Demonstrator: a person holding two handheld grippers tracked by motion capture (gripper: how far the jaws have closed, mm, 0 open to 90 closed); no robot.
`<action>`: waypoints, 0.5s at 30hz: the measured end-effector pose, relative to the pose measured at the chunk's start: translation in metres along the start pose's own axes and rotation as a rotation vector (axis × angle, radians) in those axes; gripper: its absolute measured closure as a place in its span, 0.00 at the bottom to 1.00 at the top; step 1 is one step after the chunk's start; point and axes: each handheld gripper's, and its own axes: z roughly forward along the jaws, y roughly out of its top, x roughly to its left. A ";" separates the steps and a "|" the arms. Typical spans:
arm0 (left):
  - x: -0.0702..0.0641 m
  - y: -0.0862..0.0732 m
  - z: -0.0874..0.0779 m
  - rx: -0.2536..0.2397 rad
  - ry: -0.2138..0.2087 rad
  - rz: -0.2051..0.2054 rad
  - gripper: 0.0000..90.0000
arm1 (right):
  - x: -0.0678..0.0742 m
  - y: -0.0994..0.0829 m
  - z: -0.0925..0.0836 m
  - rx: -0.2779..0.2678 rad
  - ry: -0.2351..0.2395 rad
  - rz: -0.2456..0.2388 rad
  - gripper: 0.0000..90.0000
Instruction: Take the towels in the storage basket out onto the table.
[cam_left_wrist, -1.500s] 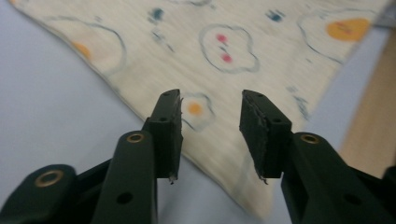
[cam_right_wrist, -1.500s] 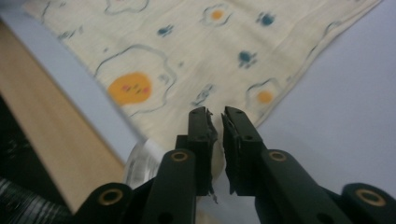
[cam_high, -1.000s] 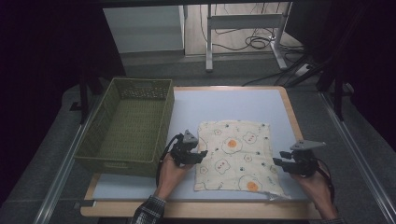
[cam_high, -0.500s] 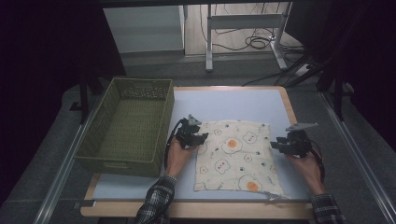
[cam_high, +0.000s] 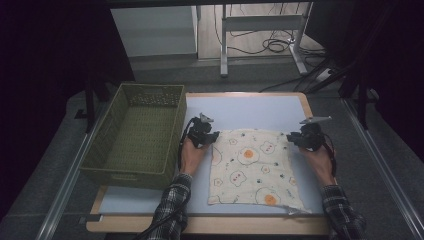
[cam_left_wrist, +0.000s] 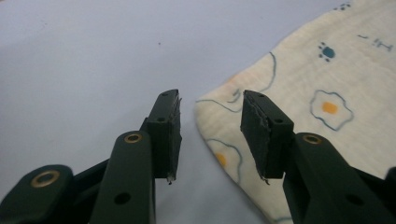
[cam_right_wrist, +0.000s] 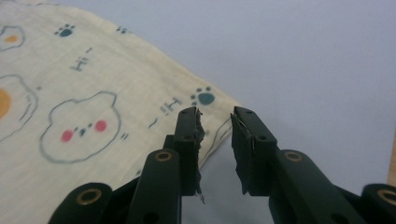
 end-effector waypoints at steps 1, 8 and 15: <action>0.001 0.000 0.002 0.003 0.010 0.004 0.64 | -0.001 0.002 0.003 -0.002 -0.001 0.008 0.79; 0.008 -0.001 0.010 0.013 0.026 -0.013 0.59 | -0.007 0.005 0.022 0.017 0.005 0.008 0.75; 0.007 -0.001 0.016 0.010 -0.015 -0.012 0.65 | -0.004 0.008 0.026 0.042 0.005 -0.012 0.90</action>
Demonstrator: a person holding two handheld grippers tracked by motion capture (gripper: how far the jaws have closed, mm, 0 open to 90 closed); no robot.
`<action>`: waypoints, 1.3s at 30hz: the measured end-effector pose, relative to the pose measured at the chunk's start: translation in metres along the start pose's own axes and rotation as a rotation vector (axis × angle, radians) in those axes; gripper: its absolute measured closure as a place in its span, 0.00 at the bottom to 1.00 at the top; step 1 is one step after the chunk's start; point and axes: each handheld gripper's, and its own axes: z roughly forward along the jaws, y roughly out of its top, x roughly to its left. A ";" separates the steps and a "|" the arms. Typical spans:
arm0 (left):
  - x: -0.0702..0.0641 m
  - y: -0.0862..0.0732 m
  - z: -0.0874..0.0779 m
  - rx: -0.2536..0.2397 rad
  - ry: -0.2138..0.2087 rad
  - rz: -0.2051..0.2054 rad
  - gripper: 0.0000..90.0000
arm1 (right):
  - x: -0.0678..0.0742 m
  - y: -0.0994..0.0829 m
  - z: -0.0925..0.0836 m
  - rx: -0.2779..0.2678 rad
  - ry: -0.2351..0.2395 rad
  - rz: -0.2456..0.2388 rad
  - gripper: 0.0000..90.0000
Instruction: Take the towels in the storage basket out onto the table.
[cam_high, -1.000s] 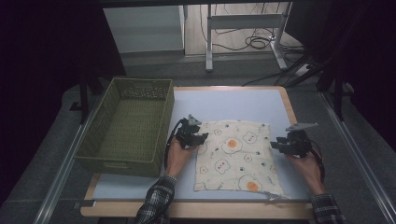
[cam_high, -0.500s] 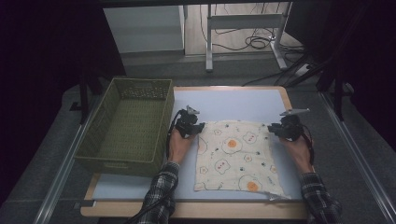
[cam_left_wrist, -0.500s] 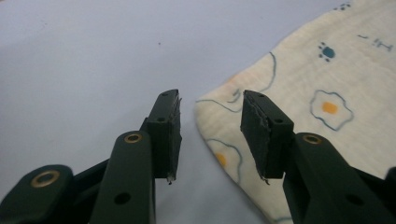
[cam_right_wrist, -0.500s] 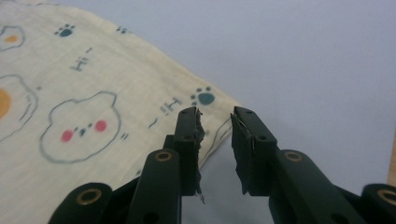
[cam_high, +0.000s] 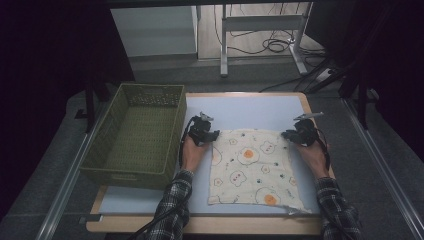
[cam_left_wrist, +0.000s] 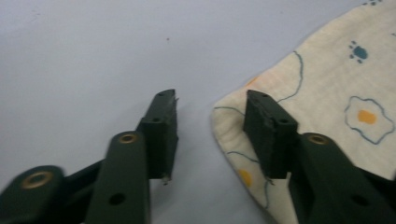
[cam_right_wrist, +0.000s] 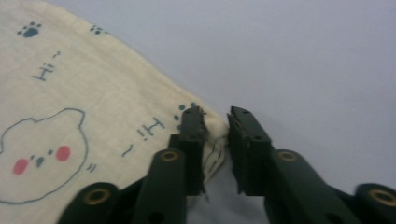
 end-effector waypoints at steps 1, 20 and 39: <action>-0.002 0.000 0.000 0.000 -0.010 0.007 0.68 | 0.001 0.000 0.000 0.004 0.006 -0.005 0.93; -0.003 0.014 -0.027 -0.067 0.014 -0.007 0.98 | 0.007 0.032 -0.027 -0.022 -0.052 -0.111 0.97; -0.048 -0.042 -0.076 -0.082 -0.164 -0.006 0.97 | 0.036 -0.039 -0.080 -0.078 0.020 -0.149 0.96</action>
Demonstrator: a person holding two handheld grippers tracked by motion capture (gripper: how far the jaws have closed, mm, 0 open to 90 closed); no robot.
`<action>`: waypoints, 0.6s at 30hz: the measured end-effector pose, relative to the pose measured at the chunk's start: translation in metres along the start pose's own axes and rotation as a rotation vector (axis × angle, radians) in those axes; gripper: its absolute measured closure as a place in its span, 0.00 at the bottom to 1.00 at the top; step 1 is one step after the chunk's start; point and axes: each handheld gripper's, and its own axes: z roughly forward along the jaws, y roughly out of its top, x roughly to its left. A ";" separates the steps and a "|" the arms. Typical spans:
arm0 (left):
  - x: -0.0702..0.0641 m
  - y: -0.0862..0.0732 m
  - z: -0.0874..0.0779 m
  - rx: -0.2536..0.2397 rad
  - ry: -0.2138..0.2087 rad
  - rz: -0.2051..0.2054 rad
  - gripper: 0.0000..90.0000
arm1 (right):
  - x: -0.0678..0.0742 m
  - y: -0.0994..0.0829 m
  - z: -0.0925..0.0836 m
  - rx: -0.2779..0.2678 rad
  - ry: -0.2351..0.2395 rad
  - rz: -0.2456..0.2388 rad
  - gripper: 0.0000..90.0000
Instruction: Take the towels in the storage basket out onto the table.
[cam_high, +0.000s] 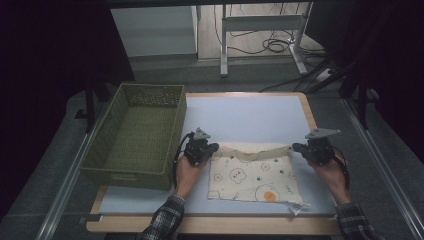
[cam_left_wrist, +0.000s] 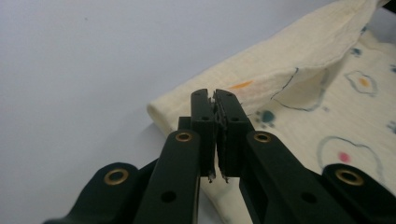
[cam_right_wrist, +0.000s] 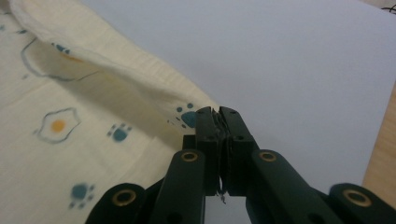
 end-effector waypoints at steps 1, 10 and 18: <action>-0.004 -0.004 -0.005 -0.013 0.000 0.003 0.97 | 0.002 -0.004 -0.004 -0.007 0.005 0.001 0.96; -0.025 -0.028 -0.029 -0.053 -0.040 0.025 0.97 | 0.026 -0.029 -0.040 -0.041 0.050 -0.021 0.96; -0.042 -0.043 -0.045 -0.066 -0.046 0.072 0.96 | 0.040 -0.050 -0.055 -0.035 0.097 -0.014 0.96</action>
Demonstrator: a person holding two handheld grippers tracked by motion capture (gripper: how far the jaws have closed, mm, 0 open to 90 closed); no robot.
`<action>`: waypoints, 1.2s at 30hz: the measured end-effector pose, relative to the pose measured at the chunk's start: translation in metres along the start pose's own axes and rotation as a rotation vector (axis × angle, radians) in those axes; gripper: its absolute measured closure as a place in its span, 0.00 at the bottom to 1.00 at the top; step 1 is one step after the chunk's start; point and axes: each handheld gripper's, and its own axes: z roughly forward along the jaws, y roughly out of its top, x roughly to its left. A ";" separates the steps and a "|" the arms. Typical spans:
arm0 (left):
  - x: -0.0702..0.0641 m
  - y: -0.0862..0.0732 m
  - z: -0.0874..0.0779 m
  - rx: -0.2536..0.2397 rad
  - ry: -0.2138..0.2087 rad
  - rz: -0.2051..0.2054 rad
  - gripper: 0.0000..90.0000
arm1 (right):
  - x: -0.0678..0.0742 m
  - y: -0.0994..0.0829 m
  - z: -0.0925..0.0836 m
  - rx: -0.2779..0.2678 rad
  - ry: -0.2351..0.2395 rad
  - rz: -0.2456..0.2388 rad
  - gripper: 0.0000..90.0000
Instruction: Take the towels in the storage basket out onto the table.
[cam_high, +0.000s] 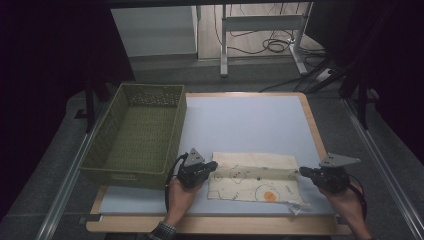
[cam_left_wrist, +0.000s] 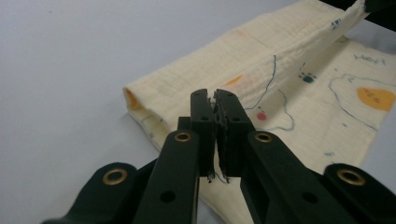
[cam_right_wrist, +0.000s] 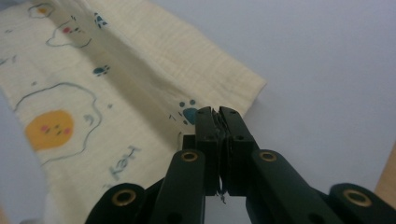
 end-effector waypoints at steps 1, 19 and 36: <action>-0.002 -0.001 -0.002 0.000 -0.005 0.005 0.96 | 0.002 -0.002 -0.002 -0.002 0.007 0.000 0.96; -0.023 -0.033 -0.021 0.044 -0.087 0.033 0.92 | 0.045 -0.030 -0.021 0.039 0.085 -0.017 0.95; -0.007 -0.012 -0.012 0.055 -0.018 -0.019 0.68 | 0.023 -0.009 -0.013 0.021 0.028 0.007 0.80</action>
